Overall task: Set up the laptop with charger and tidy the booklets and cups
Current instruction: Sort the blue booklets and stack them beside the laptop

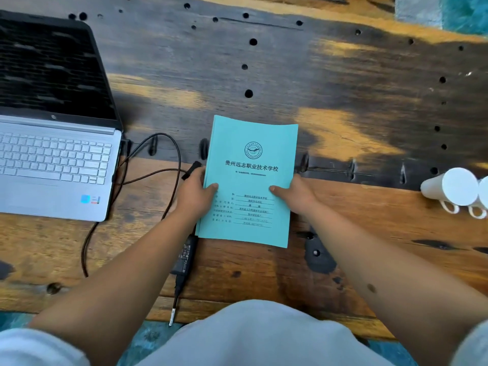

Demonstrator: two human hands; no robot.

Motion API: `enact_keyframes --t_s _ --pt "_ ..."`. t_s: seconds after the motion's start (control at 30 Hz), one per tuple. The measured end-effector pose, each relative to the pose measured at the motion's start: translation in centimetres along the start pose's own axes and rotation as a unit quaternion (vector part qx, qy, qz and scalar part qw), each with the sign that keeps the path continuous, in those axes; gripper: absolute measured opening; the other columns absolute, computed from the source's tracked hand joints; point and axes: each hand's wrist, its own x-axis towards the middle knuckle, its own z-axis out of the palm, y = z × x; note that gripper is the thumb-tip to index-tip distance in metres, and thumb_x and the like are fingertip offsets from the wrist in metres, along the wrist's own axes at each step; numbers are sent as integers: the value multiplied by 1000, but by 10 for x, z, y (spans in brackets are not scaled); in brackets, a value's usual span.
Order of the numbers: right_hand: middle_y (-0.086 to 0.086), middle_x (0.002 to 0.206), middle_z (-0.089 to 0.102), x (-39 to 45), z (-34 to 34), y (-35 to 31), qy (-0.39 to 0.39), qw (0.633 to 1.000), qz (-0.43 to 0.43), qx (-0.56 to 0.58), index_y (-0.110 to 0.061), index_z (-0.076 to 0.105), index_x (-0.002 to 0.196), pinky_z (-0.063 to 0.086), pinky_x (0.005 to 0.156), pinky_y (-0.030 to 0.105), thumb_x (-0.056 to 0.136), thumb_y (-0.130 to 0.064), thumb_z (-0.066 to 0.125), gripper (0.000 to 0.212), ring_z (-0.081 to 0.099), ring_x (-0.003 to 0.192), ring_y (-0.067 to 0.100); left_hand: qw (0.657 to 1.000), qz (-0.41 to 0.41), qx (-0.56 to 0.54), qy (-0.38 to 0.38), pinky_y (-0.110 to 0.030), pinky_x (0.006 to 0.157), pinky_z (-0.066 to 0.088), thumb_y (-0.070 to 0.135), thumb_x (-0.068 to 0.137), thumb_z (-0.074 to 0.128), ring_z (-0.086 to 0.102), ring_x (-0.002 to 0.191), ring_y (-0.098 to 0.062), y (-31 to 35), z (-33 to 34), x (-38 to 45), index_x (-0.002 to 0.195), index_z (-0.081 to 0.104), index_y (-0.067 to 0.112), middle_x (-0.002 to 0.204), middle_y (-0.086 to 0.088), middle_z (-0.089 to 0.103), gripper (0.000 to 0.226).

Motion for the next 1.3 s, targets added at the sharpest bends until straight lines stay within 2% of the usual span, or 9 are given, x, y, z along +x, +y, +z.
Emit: enact_keyframes --t_s 0.1,0.23,0.4,0.57,0.73,0.87,1.0,1.13,1.3 --pt "6 124 65 0 3 -3 33 996 4 -78 -14 56 126 45 75 29 87 -42 69 49 62 109 27 998 37 52 16 -24 72 42 26 93 63 56 89 -11 -2 -4 0 136 54 25 121 2 68 44" --pt "8 124 58 -10 1 2 106 985 -1 -136 -15 51 121 39 72 32 83 -47 70 54 57 113 28 991 65 111 44 -25 69 37 25 92 64 60 87 -17 1 -4 -5 120 61 18 111 -2 71 30" --pt "4 122 66 -30 11 15 66 996 42 31 -14 57 124 52 91 40 86 -36 70 45 63 109 24 990 60 117 57 -33 82 45 19 94 55 60 102 -31 -1 3 -27 136 56 16 114 -10 67 42" --pt "1 120 69 -49 29 22 57 984 55 157 -17 64 119 55 91 46 89 -24 69 32 67 103 22 989 29 139 33 -36 86 46 14 92 53 56 107 -35 1 2 -30 120 63 3 112 -19 63 31" --pt "0 117 70 -50 29 15 65 982 62 164 -18 66 116 55 91 46 89 -25 69 28 67 102 23 989 15 146 -6 -36 82 48 15 91 50 58 103 -34 1 -7 -29 122 60 8 117 -18 62 34" --pt "-1 122 69 -53 20 16 8 983 55 176 -20 66 116 55 89 38 90 -26 68 27 67 102 19 983 27 172 -57 -34 88 45 21 94 56 56 112 -36 4 -6 -34 137 46 5 128 -21 56 47" --pt "5 139 55 -64 5 19 31 998 -37 -33 -23 49 137 46 95 34 88 -36 67 53 54 122 24 977 126 169 -32 -39 104 40 34 93 58 42 133 -31 10 -6 -56 148 27 12 148 -13 42 66" --pt "3 166 6 -97 -3 32 74 954 -77 -279 -34 6 155 19 117 46 79 -73 51 96 6 151 29 920 168 353 0 -48 116 29 67 90 36 11 150 -29 4 -10 -94 156 3 25 165 -8 4 85" --pt "-5 162 -20 -146 -2 53 116 917 -102 -368 -41 -8 152 8 116 60 63 -93 31 111 -15 150 29 874 202 441 5 -57 118 19 85 76 14 -9 151 -29 -5 -19 -142 155 -4 35 165 -7 -10 95"
